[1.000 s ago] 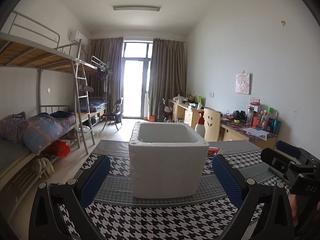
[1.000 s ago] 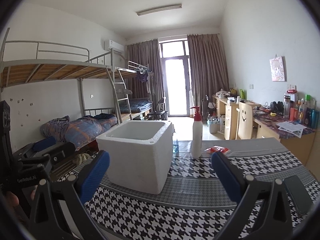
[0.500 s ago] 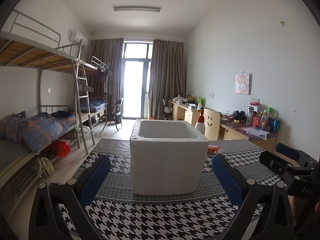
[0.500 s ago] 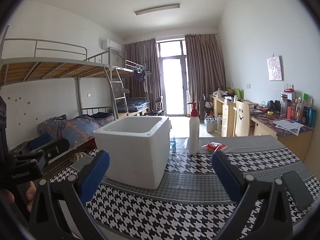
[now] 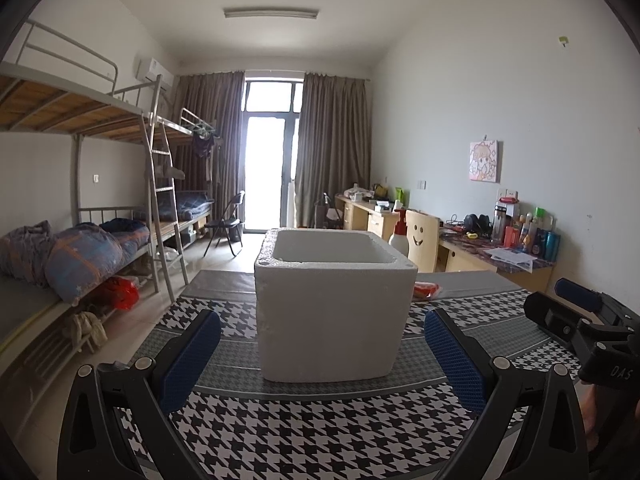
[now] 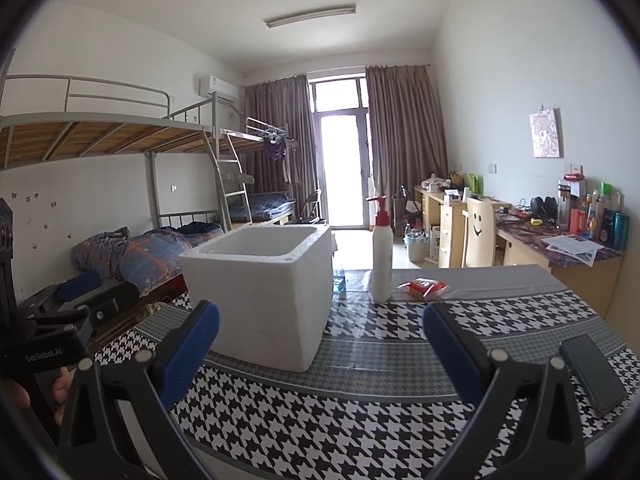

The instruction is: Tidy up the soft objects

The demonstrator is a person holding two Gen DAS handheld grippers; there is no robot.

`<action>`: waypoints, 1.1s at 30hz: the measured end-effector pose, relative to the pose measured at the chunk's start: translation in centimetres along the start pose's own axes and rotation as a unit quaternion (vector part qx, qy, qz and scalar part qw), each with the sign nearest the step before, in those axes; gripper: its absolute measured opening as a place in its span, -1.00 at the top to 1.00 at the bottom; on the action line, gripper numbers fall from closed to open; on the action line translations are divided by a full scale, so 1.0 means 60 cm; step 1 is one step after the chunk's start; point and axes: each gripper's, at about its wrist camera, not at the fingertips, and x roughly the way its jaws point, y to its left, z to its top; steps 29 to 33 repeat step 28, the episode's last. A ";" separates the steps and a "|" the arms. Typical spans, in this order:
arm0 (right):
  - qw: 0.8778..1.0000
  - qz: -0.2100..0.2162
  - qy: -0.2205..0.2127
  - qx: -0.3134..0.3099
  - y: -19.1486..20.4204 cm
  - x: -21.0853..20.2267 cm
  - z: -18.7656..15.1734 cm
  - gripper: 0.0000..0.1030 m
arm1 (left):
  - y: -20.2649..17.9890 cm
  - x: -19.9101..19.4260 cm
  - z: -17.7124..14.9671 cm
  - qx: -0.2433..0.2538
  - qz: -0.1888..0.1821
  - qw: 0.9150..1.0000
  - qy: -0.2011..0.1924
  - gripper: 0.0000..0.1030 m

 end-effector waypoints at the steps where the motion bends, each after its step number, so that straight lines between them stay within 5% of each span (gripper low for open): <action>1: 1.000 -0.001 -0.001 0.000 0.000 -0.002 0.001 -0.99 | 0.000 0.000 0.000 0.001 0.000 1.000 -0.001 -0.98; 33: 1.000 0.000 0.009 -0.003 -0.001 -0.002 -0.004 -0.99 | -0.003 0.000 0.000 0.003 -0.007 1.000 0.014 -0.98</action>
